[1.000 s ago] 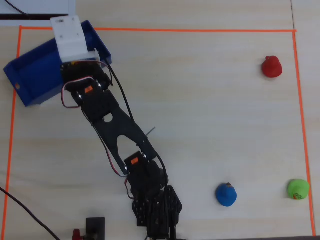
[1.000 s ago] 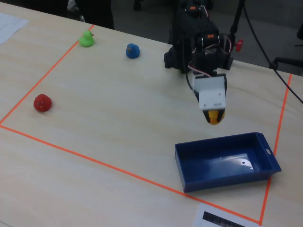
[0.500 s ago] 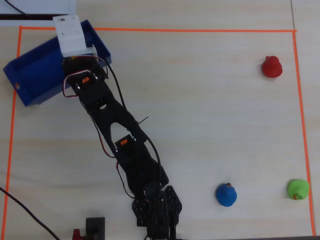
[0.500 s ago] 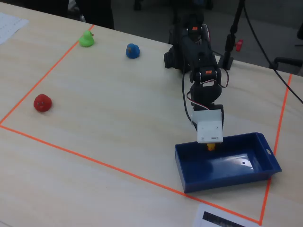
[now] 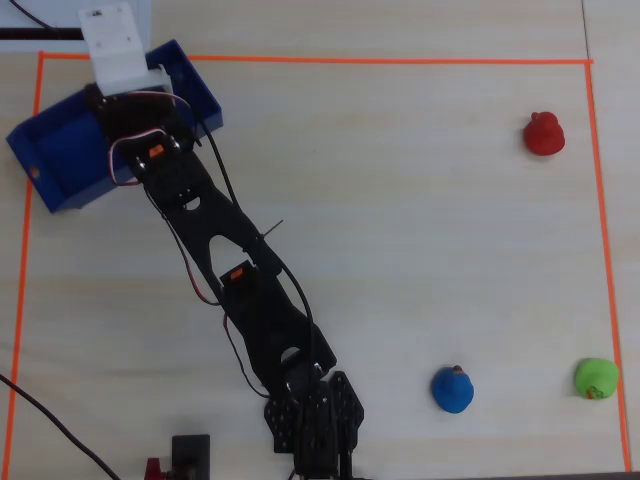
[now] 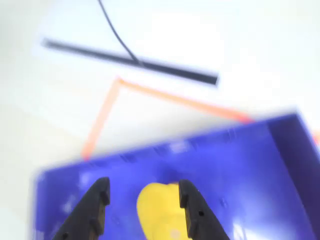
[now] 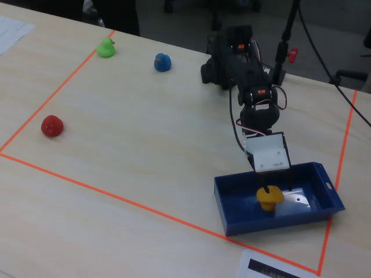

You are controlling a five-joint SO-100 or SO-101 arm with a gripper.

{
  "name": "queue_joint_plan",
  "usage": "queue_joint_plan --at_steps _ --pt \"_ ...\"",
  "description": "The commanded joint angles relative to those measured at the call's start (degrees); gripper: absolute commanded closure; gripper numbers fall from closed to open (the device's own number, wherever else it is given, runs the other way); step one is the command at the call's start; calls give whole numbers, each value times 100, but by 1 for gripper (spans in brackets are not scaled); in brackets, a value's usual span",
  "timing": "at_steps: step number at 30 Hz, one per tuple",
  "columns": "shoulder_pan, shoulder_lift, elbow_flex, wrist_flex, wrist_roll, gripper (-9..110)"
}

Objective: Grasp yellow duck and put it into box.

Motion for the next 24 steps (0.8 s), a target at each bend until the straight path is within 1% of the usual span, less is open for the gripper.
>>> queue_joint_plan --at_steps 1,3,5,6,7,8,10,13,15,18,21,24 --pt "9 281 -1063 0 -18 85" --pt "123 650 -993 255 9 87" --pt "325 1336 -686 624 185 94" --pt "466 1802 -352 791 299 99" --pt "615 2303 44 1002 422 101" --pt "773 2839 536 1213 527 101" --pt "1125 3902 1775 1459 633 101" --pt "1723 5511 4271 1362 519 101" --pt "2092 6601 6135 1143 193 101" --pt "2689 8112 8525 1134 -264 101" --pt "3103 9615 10380 1424 -659 101" --pt "3138 11092 11619 2197 -844 101"
